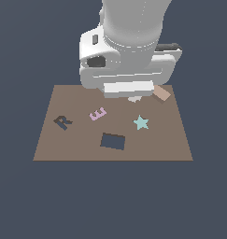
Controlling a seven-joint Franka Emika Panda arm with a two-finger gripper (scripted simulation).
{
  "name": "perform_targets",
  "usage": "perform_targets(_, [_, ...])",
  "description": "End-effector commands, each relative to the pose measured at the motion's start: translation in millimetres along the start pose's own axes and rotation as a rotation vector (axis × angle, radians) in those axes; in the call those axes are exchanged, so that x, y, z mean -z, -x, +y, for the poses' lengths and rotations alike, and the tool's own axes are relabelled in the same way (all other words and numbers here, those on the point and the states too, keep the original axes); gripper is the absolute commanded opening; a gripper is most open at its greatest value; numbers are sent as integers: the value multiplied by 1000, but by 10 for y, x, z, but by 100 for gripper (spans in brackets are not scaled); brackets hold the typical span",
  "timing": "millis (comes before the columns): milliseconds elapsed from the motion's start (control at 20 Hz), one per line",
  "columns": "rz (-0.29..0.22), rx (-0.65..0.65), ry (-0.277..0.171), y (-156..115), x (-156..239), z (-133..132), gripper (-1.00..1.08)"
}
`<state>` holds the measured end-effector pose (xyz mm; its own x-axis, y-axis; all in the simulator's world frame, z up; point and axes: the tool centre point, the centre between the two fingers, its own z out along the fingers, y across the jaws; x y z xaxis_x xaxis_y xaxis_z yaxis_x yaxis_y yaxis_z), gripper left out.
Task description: Insert a designated object into the corresponding slot on a board.
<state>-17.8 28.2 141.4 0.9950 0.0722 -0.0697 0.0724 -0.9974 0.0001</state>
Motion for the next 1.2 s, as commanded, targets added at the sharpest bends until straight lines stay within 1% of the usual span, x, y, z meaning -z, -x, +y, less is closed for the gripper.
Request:
perform_targets(0, [0,0,0,0,0,0,100])
perform_targets(200, [2,23,1,2,-30,-58,100])
perform_targets(400, [9,92,3,18,-122,-230,100])
perform_targets(700, [27,274,8,114,-367,-677,100])
perform_targets(950, [46,465,13,298,-631,-1116,100])
perform_targets(1150, [57,578,17,446,-792,-1352,100])
